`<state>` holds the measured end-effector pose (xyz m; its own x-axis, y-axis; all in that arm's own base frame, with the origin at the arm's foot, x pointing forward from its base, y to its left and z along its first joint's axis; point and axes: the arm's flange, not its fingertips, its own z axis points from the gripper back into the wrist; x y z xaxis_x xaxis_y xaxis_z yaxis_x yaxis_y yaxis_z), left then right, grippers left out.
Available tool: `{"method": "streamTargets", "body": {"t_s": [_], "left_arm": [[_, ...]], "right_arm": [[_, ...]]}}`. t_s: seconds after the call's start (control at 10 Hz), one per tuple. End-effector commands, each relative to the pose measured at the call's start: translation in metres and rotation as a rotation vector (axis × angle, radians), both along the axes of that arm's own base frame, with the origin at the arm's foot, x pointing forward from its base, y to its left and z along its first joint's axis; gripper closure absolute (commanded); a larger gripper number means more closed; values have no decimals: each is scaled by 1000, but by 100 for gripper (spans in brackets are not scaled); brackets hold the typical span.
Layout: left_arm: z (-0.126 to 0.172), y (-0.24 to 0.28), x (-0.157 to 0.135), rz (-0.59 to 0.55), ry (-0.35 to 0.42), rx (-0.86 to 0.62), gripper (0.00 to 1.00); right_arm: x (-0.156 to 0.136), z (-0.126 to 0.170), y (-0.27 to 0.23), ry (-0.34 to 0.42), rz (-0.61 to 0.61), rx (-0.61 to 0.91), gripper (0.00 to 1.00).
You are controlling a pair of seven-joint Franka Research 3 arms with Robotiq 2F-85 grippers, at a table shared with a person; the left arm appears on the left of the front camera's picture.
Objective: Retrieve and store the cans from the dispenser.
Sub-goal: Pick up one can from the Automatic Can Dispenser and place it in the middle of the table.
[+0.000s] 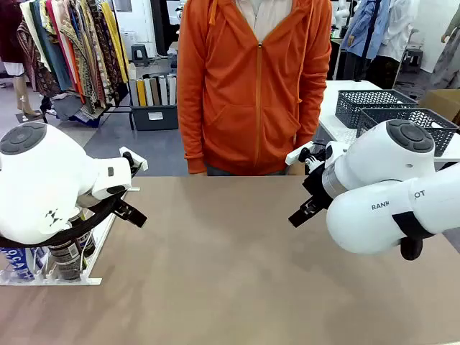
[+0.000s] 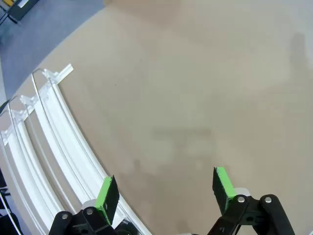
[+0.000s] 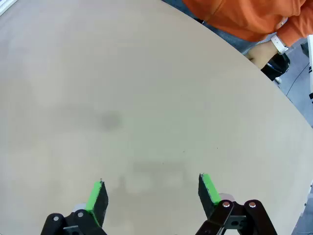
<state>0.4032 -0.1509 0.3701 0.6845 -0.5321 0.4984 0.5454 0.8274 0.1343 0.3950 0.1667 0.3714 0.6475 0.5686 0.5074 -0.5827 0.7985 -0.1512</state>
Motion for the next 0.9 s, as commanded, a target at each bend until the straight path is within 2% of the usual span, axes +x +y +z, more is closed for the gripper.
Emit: {"method": "streamTargets", "body": {"t_s": [0.0, 0.8], "left_arm": [[0, 0, 0, 0, 0, 0, 0], [0, 0, 0, 0, 0, 0, 0]], "right_arm": [[0, 0, 0, 0, 0, 0, 0], [0, 0, 0, 0, 0, 0, 0]]}}
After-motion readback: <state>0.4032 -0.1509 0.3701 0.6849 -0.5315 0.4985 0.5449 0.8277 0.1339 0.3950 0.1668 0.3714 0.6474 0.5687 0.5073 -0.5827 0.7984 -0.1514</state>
